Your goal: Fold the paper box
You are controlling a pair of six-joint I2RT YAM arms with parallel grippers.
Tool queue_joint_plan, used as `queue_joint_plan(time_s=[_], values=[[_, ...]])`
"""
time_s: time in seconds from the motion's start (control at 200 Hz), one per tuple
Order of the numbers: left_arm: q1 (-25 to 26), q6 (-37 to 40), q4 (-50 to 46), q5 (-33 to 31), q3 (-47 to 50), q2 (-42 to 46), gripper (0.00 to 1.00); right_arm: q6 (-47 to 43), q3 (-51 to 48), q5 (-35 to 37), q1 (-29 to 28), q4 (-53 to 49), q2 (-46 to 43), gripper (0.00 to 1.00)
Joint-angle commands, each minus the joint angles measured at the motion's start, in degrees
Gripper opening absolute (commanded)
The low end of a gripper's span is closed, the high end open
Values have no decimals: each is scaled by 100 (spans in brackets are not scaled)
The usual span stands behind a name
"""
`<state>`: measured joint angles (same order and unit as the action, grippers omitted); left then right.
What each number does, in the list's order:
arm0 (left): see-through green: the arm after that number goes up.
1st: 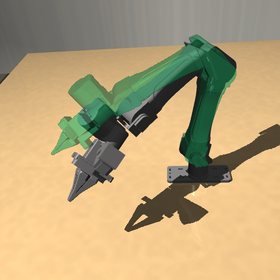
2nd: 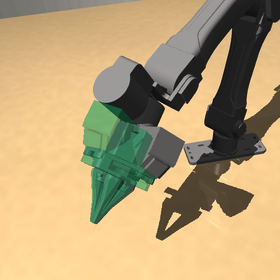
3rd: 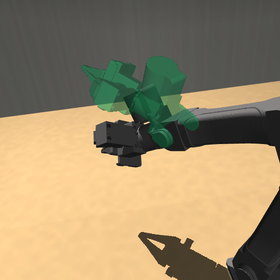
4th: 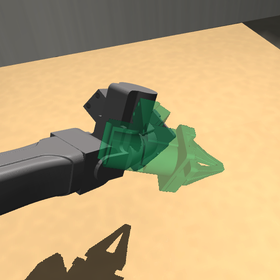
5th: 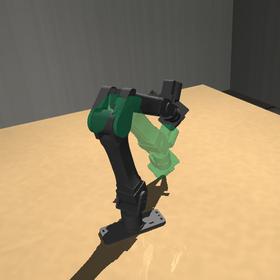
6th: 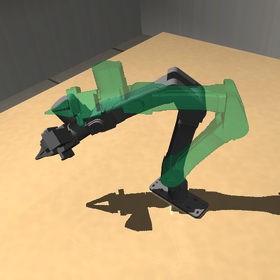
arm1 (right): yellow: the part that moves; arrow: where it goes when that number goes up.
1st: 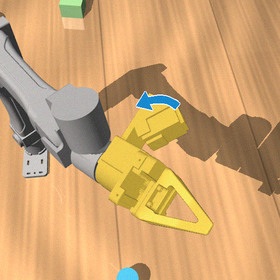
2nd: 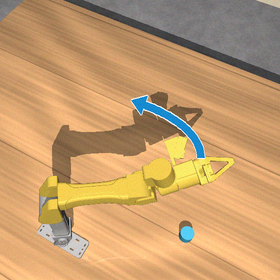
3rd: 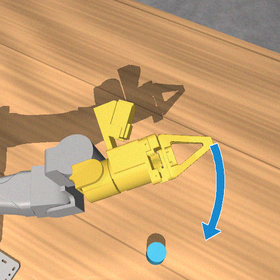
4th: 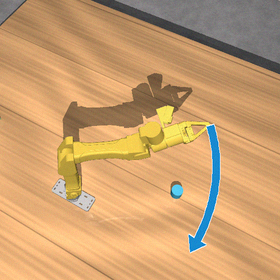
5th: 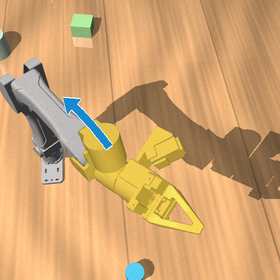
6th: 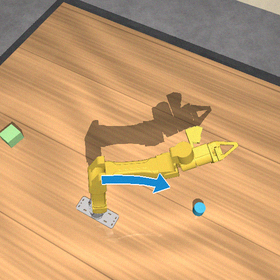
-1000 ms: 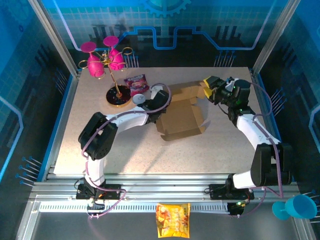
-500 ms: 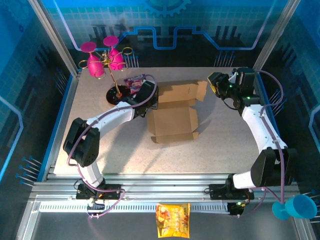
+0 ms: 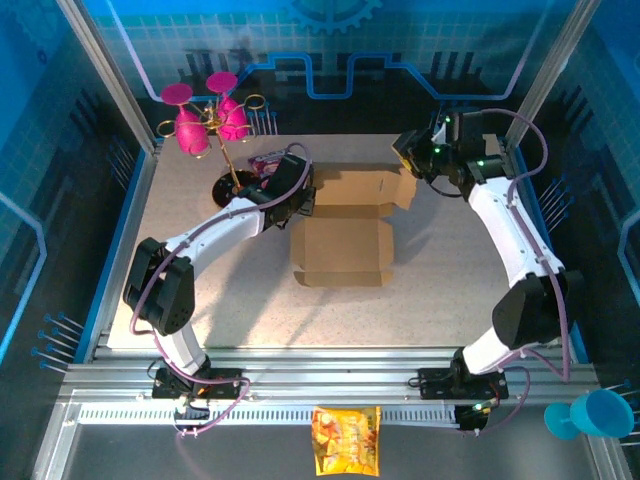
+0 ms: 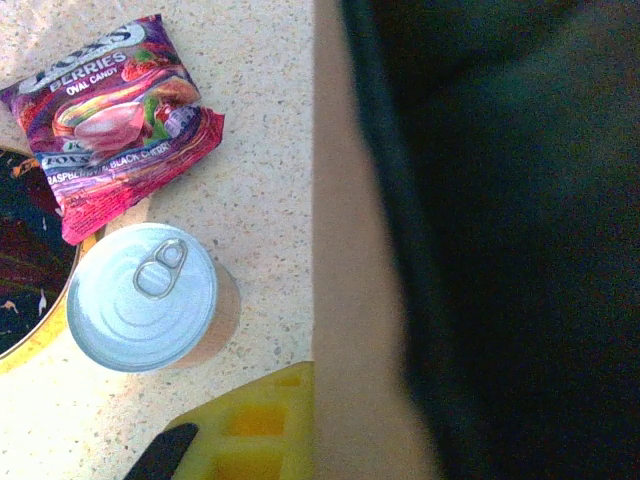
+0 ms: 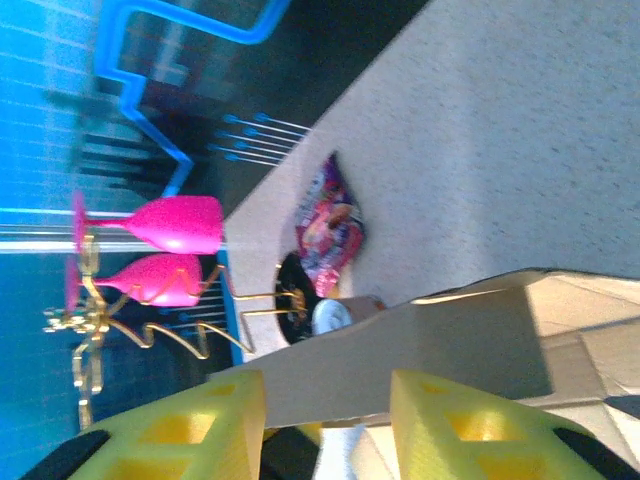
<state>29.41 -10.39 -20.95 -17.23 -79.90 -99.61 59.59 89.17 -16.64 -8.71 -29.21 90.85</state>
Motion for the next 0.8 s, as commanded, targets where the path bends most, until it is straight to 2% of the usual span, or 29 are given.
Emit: queue_joint_plan(time_s=[0.0,0.24,0.615,0.725,0.795], values=[[-36,81,-117,156,-288,34,0,-292,205,196,-28,-654,212,41],[-37,81,-144,194,-344,-31,0,-322,425,-1,-78,-764,569,43],[-27,59,-176,281,-413,-57,0,84,382,-283,-152,-391,565,48],[-16,48,-172,296,-413,-35,0,231,375,-386,-161,-272,582,47],[-9,23,-167,291,-413,-30,0,325,378,-451,-160,-209,606,42]])
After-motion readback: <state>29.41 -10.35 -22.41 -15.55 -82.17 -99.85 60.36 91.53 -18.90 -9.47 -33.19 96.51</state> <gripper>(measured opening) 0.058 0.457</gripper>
